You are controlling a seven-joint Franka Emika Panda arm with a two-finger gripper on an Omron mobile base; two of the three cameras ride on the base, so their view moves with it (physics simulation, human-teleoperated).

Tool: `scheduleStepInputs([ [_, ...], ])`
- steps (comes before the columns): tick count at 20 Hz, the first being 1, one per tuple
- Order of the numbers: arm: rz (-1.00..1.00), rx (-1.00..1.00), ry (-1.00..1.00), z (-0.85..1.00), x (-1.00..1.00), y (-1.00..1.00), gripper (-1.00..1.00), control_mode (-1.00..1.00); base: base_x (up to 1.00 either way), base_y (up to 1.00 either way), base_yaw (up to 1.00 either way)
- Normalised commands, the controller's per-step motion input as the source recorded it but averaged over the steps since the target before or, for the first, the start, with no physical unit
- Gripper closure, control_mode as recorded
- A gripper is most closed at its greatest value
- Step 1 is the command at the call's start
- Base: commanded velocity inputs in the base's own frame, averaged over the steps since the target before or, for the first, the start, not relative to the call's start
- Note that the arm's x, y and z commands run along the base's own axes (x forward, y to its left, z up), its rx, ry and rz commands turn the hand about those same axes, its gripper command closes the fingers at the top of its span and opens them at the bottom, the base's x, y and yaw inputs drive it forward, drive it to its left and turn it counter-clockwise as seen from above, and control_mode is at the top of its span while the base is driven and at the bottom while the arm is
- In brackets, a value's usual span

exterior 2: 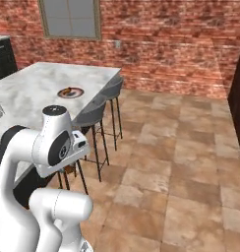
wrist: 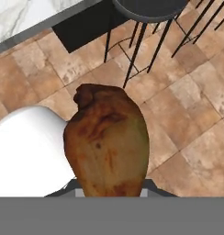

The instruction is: Take the chicken drumsticks from the pan and place one on each plate on the dining counter.

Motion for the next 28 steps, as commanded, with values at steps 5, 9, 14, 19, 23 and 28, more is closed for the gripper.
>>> scheduleStepInputs([
  [5, 0.00, 0.00, 0.00, 0.00, 0.00, 0.00, 1.00, 1.00, 0.72, -0.48, 0.52],
  [9, 0.00, 0.00, 0.00, 0.00, 0.00, 0.00, 1.00, 1.00, 0.66, -0.42, 0.54],
  [14, 0.00, 0.00, 0.00, 0.00, 0.00, 0.00, 1.00, 1.00, 0.46, -0.21, 0.58],
  [19, 0.00, 0.00, 0.00, 0.00, 0.00, 0.00, 1.00, 1.00, 0.32, -0.20, 0.59],
  [23, 0.00, 0.00, 0.00, 0.00, 0.00, 0.00, 1.00, 1.00, 0.17, -0.33, 0.57],
  [28, 0.00, 0.00, 0.00, 0.00, 0.00, 0.00, 1.00, 1.00, 0.15, -0.46, 0.55],
])
